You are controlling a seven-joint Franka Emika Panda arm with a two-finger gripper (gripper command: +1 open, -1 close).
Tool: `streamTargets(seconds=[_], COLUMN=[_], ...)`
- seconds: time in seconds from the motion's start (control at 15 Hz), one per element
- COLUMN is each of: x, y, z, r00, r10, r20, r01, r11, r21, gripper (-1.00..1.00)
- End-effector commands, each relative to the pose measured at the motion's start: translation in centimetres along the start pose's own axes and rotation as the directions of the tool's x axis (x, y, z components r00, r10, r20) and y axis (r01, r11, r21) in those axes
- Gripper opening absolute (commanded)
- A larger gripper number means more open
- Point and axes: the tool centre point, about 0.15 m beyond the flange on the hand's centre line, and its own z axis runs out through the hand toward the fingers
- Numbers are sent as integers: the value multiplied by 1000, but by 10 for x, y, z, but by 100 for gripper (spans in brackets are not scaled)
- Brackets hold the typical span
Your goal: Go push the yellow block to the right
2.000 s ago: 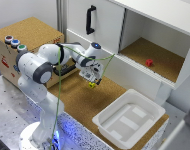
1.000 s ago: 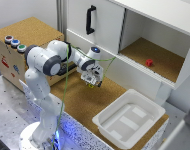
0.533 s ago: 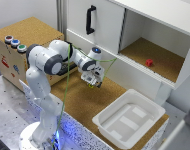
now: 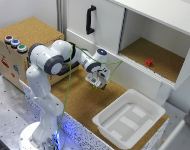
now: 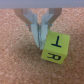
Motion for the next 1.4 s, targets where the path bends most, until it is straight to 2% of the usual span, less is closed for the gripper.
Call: streamTargets(seconds=[0.0,0.33,0.73,1.0,1.13,1.2,1.33], x=[15,12,6,10,11,11,10], y=[37,69,92,83,76,73,72], z=[4,7,5,-14,-29,-38,-49], r00=[997,996,993,997,999,999,1000], r10=[-6,30,73,43,31,15,1], r20=[75,86,96,57,41,34,22], r01=[7,-26,-70,-43,-30,-14,0], r11=[1000,999,997,999,1000,999,997], r21=[-14,-47,-29,13,-6,-30,-71], gripper=[-100,-100,-100,-100,-100,100,100])
